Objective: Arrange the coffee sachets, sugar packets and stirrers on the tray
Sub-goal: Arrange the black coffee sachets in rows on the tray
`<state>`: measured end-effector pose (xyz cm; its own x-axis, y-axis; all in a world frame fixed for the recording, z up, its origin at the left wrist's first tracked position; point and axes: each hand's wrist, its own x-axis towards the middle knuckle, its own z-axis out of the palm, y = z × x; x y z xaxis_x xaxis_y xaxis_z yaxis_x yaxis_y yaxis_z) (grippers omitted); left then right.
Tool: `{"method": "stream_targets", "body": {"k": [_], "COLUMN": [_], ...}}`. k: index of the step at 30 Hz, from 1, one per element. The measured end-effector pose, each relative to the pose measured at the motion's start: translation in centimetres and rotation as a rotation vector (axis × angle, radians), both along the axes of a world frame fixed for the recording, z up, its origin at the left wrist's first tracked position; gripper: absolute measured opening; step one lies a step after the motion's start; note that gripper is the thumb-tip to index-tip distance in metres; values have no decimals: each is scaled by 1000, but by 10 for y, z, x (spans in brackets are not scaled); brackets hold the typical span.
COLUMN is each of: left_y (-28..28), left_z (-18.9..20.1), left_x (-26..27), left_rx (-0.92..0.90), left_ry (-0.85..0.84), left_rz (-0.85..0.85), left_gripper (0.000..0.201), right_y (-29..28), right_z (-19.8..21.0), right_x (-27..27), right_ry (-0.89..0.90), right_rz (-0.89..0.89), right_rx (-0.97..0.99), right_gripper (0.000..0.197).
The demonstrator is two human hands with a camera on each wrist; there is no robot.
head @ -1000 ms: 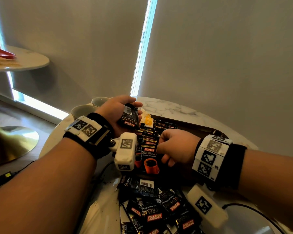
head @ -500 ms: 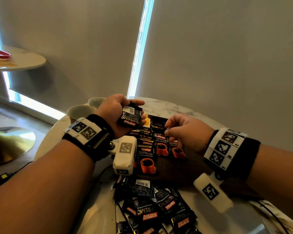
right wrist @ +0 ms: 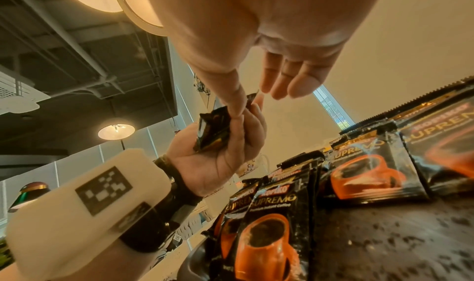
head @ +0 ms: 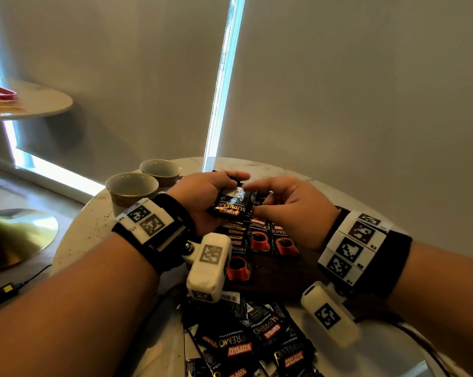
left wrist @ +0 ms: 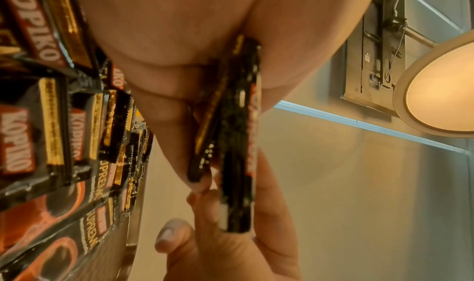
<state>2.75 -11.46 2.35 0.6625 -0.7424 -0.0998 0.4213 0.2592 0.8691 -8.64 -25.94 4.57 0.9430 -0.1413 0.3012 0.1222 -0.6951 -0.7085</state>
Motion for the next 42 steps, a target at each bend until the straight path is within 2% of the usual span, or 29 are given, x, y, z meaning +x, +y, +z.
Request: {"method": "stream_targets", "body": {"k": [8,10,14,20,23,27,30,33,36,39,42], "left_y": [-2,-1,3,6,6,7,7,7,7,7,7], "left_z": [0,0,3,4,6,6,6,6,5,4,2], "left_x": [-6,-4,2,4,3,2,1,1,3,6,9], "left_rx": [65,68,15,-29,-32,-31,-35,-31,-19,7,36], "left_ry": [10,48,128,112,93,72,66,60,61,52,44], "left_rz": [-44,-41,24,130,142,167,171,167,168,156,149], "left_gripper": [29,31,37,46,46,45,44,44,44,44,45], "right_y": [-10,-17,-33,-55,-54,-47,-42,-42,-41,-41,-41], "right_z": [-3,-2,-3,-8,-12,-6,-5,-9,-14,-21,-15], "right_x": [4,3,6,11,12,12,12,14,16,18,18], "right_ry": [-63,-45,-51,333,484,664,711,709,727,657,745], "right_rz": [-74,-115,-270,-408,-416,-360,-319,-305,-315,-343,-326], "right_rx": [-6,76,323,150,55,133,187,112,147,-30,56], "right_gripper": [22,15,18,16,10,15,19,14,13,6,7]}}
